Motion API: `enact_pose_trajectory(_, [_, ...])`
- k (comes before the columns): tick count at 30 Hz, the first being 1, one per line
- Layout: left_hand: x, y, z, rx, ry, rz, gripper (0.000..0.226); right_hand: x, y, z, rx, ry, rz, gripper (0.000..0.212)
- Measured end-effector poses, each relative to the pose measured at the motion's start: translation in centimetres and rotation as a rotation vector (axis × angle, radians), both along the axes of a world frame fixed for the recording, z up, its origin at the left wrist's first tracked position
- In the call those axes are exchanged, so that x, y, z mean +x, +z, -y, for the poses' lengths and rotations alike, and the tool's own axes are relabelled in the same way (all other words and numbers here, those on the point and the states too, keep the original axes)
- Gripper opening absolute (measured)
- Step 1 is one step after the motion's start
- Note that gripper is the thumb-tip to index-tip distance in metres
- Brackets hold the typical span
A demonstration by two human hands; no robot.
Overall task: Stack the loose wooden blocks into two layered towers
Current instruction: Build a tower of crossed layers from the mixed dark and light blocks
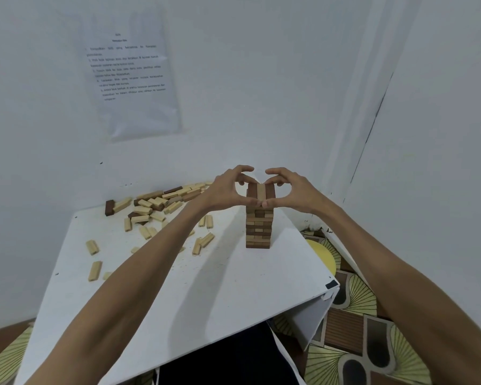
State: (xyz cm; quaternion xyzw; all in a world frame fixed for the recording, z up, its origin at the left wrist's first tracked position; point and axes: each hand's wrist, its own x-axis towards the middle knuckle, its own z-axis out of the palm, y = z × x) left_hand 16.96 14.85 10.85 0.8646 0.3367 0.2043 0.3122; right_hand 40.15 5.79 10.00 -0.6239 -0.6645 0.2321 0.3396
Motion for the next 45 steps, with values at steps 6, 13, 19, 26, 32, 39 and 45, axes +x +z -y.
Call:
enact_pose_trajectory(6, [0.1, -0.3, -0.2, 0.004, 0.006, -0.004, 0.094, -0.2, -0.2, -0.2, -0.01, -0.005, -0.006, 0.088])
enact_pose_trajectory(13, [0.0, -0.6, -0.4, 0.005, 0.009, -0.014, 0.094, -0.3, -0.5, -0.2, -0.03, -0.001, -0.022, 0.088])
enact_pose_trajectory(19, [0.1, -0.8, -0.7, -0.019, 0.01, -0.002, 0.093, -0.3, -0.4, -0.2, -0.036, 0.004, -0.017, 0.087])
enact_pose_trajectory(26, [0.1, -1.1, -0.7, -0.064, 0.009, 0.019, 0.091, -0.4, -0.3, 0.2, -0.045, 0.008, -0.035, 0.084])
enact_pose_trajectory(32, [-0.4, -1.4, -0.5, -0.115, -0.006, 0.02, 0.099, -0.4, -0.1, 0.4, -0.067, 0.013, -0.045, 0.092])
enact_pose_trajectory(39, [-2.1, -1.4, -0.2, -0.119, 0.029, 0.038, 0.101, -0.1, 0.3, 1.1, -0.018, -0.033, -0.083, 0.063])
enact_pose_trajectory(45, [-3.9, -1.1, -0.7, -0.093, 0.063, 0.066, 0.068, -1.8, 1.6, 0.6, 0.049, -0.028, -0.035, 0.053])
